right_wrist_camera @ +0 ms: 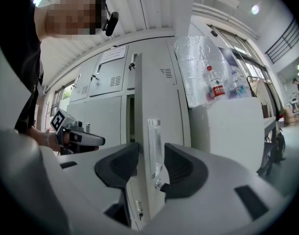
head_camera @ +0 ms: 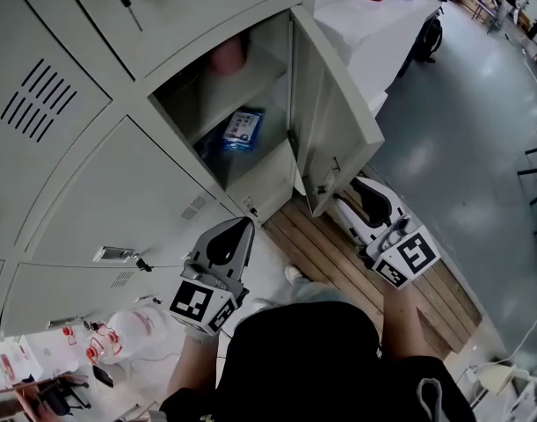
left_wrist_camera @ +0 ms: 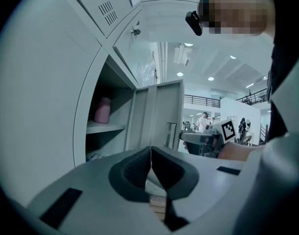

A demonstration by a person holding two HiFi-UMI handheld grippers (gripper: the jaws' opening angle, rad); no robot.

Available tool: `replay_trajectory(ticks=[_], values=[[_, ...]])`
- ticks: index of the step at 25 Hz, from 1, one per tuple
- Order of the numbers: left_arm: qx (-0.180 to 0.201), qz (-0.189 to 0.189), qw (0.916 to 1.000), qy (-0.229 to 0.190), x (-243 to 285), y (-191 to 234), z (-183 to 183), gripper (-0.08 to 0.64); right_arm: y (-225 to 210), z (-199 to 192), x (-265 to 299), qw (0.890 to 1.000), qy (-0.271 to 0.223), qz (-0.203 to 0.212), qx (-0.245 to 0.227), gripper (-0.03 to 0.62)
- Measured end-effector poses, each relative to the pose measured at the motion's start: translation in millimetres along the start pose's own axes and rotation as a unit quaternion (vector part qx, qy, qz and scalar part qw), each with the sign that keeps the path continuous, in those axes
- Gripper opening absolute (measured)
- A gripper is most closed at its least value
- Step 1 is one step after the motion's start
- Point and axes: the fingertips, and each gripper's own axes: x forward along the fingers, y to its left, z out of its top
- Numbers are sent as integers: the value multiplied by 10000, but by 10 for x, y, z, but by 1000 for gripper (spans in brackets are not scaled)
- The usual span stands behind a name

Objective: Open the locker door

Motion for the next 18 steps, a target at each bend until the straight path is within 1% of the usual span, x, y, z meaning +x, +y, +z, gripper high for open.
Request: replay_trajectory(ticks=[13, 16, 18], values=[[60, -107, 9999, 117, 328, -174, -20, 23, -439, 16, -259, 9994, -114, -303, 142, 176], [65, -125, 9998, 136, 401, -222, -29, 23, -573, 22, -325, 9987, -154, -458, 173, 163], [66, -124, 9998, 149, 450, -255, -33, 23, -671, 31, -374, 9979, -187, -591, 174, 143]])
